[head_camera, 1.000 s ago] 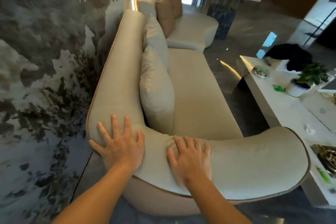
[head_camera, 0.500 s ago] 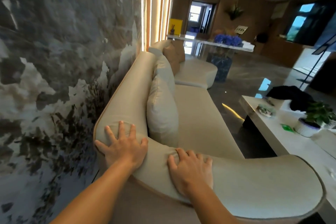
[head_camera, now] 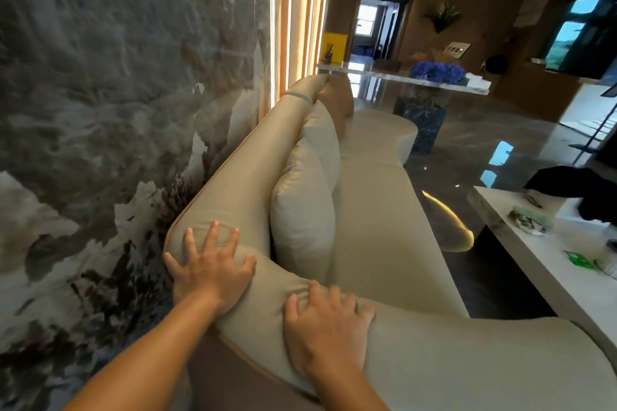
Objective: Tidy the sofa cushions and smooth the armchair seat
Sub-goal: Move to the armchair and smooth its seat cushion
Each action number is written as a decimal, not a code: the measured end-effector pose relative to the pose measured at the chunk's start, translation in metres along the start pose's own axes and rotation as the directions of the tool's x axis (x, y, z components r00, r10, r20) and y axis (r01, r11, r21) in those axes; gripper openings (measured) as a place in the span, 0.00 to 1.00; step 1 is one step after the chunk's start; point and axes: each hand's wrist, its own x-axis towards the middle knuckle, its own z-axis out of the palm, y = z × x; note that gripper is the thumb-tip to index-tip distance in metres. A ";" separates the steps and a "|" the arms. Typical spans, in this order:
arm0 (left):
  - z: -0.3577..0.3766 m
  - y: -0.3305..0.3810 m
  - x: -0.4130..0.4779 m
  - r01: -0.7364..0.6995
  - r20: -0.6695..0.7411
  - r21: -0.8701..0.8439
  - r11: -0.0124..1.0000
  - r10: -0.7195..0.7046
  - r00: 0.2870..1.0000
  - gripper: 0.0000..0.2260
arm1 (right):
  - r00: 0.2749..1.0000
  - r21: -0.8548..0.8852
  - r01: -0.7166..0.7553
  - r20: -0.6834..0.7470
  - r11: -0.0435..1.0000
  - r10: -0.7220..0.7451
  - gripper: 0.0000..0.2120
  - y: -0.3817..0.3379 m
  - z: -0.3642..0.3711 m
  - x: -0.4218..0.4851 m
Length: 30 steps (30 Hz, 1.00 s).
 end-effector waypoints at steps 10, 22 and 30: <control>-0.021 -0.003 -0.001 0.000 0.207 0.135 0.991 -0.028 0.978 0.30 | 0.965 0.008 -0.025 0.263 1.000 0.022 0.33 -0.012 -0.010 -0.001; -0.168 0.141 -0.121 -0.491 0.803 0.258 0.832 0.098 0.587 0.21 | 0.666 0.020 -0.106 0.744 0.994 0.056 0.18 0.074 -0.174 -0.040; -0.302 0.196 -0.338 -0.781 0.682 0.167 0.602 0.501 0.532 0.17 | 0.772 0.036 -0.311 0.592 0.950 0.230 0.21 0.157 -0.344 -0.278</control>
